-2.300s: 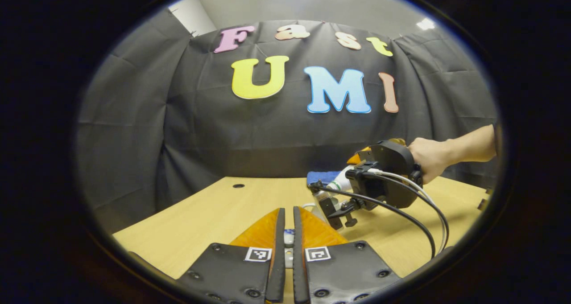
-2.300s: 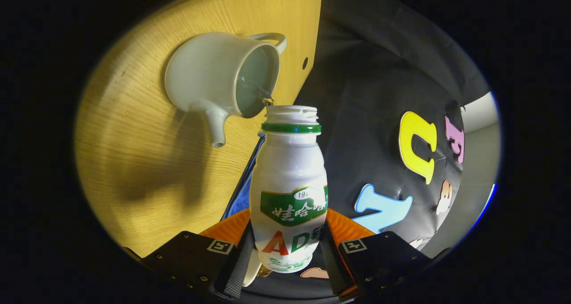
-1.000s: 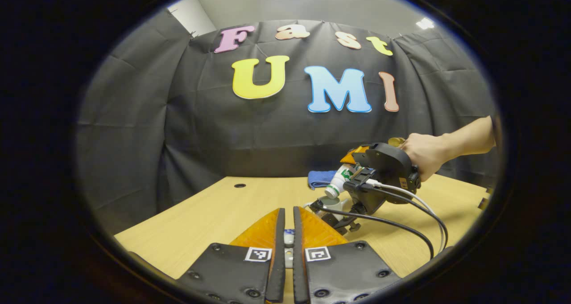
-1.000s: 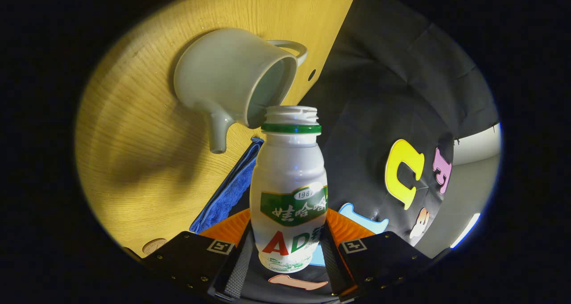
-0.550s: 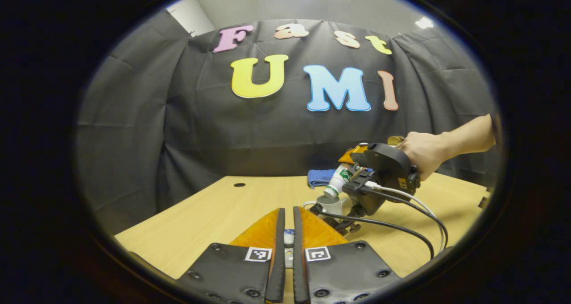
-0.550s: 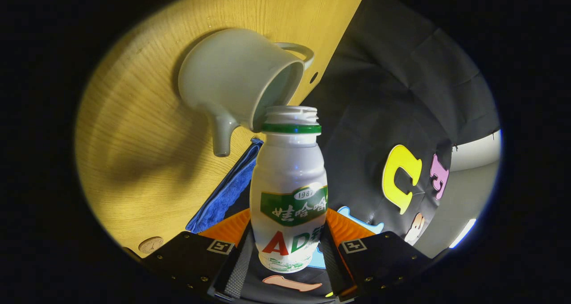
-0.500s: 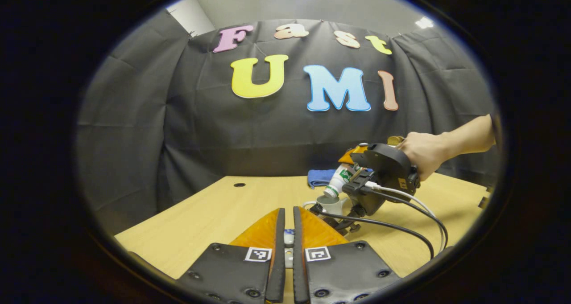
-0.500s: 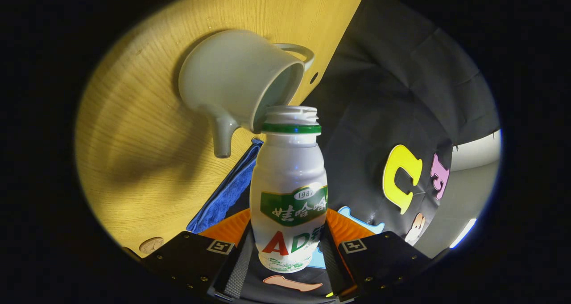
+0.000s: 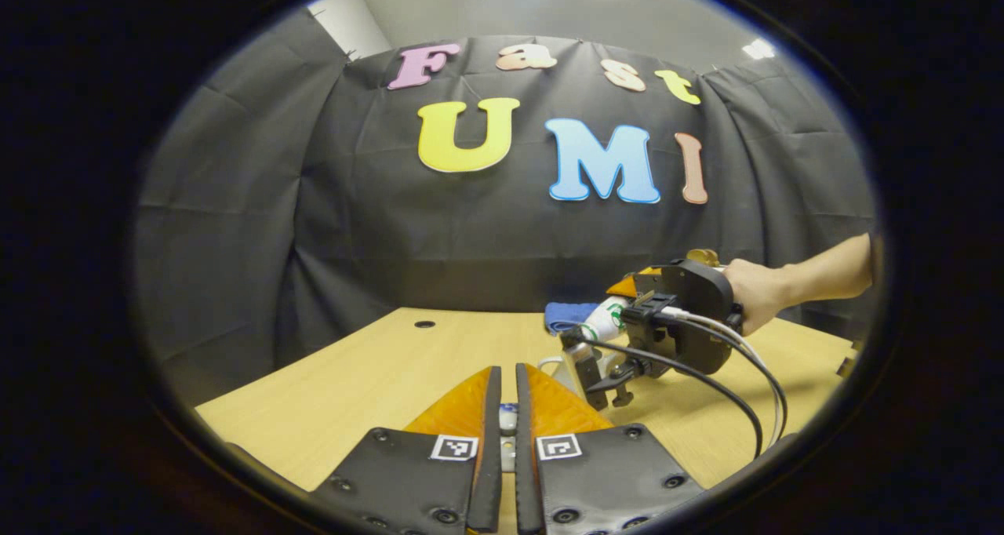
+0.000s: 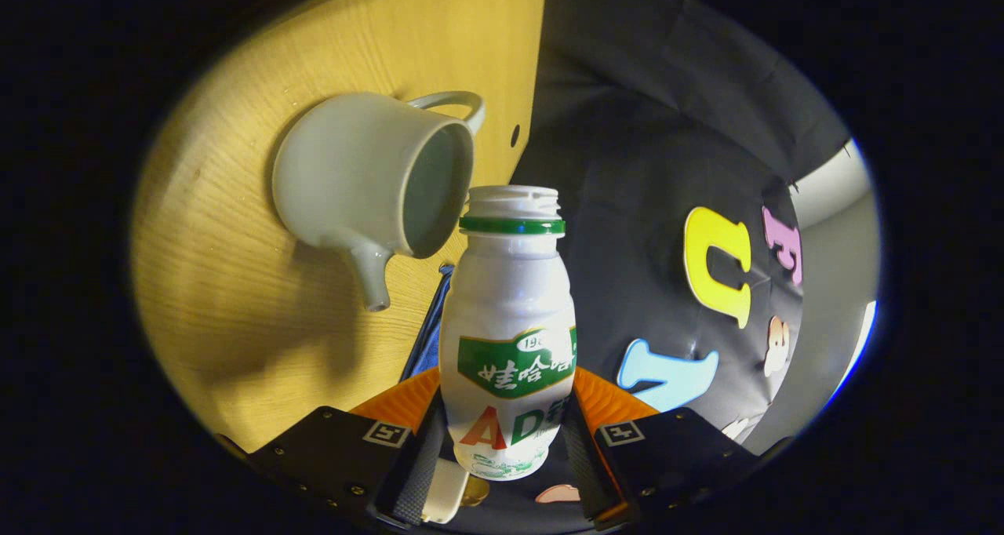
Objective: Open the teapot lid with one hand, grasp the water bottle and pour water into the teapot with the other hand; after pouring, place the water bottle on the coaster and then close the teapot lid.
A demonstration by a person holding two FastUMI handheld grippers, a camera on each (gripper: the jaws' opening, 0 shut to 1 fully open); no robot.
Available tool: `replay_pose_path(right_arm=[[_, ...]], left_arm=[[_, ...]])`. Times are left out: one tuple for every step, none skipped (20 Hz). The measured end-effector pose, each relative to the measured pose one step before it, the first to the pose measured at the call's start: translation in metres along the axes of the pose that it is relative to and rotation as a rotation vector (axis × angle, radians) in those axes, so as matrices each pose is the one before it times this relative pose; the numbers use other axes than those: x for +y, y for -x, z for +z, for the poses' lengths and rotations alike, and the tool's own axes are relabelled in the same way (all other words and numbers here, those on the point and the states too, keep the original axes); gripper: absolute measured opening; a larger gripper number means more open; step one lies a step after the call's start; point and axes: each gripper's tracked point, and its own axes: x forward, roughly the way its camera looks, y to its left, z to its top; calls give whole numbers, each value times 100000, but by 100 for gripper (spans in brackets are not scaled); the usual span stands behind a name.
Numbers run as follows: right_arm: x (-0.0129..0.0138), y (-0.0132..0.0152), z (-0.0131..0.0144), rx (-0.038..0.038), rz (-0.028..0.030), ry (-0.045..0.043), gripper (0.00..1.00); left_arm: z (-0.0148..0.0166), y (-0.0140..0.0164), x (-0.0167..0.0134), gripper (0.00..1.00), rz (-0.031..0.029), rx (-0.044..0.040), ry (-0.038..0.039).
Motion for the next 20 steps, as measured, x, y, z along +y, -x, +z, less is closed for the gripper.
replay_pose_path(right_arm=[[191,82,-215,2,387,-6177,72],[55,156,-192,273,1,-5699,72],[-81,189,-72,-902,-568,-5574,72],[-189,284,-14,-947,-1102,-5675,72],[-316,377,-70,-944,-1232,-6104,72],[-274,341,-21,-981,-1135,-7084,72],[-283,488,-109,-457,-611,-8286,72],[-284,499,-134,-36,-315,-9249,72],[-367,501,-148,-66,-232,-10033,72],[-506,456,-158,884,-288,-9450,72],[-525,587,-191,724,246,-9263,72],[-504,603,-289,698,325,-8901,72],[-385,729,-184,682,751,-8433,72],[-391,833,-122,284,1036,-8298,72],[-475,1014,-387,914,659,-7700,72],[-383,787,-280,69,1133,-7321,73],[-430,827,-364,708,622,-6054,72],[-610,787,-532,330,176,-4990,72],[-675,662,-569,703,-597,-4090,72],[-734,699,-702,721,-578,-2976,72]], left_arm=[[20,-47,121,17,124,-346,531],[26,-18,-17,17,-179,-333,602],[-2,-120,34,17,167,-248,434],[151,-58,117,17,165,-743,321],[247,-59,109,13,476,-723,388],[214,-162,263,13,212,-807,799],[164,-186,-117,18,-562,-536,915],[-48,-329,-378,13,-1091,-130,651],[-181,-492,-388,18,-1475,313,595],[-171,-465,-357,18,-1077,15,1010],[-37,-535,-565,17,-1752,331,1194],[-123,-812,-738,18,-1964,204,696],[11,-737,-465,18,-1347,250,80],[185,-962,-451,18,-1257,-87,111],[376,-860,-457,18,-1352,-708,144],[317,-895,-434,17,-1443,-688,115],[232,-1200,-445,17,-1229,-341,88],[14,-1292,-598,18,-1635,80,45],[127,-1405,-680,18,-1820,102,-304],[-69,-1147,-496,18,-1409,203,-403]])
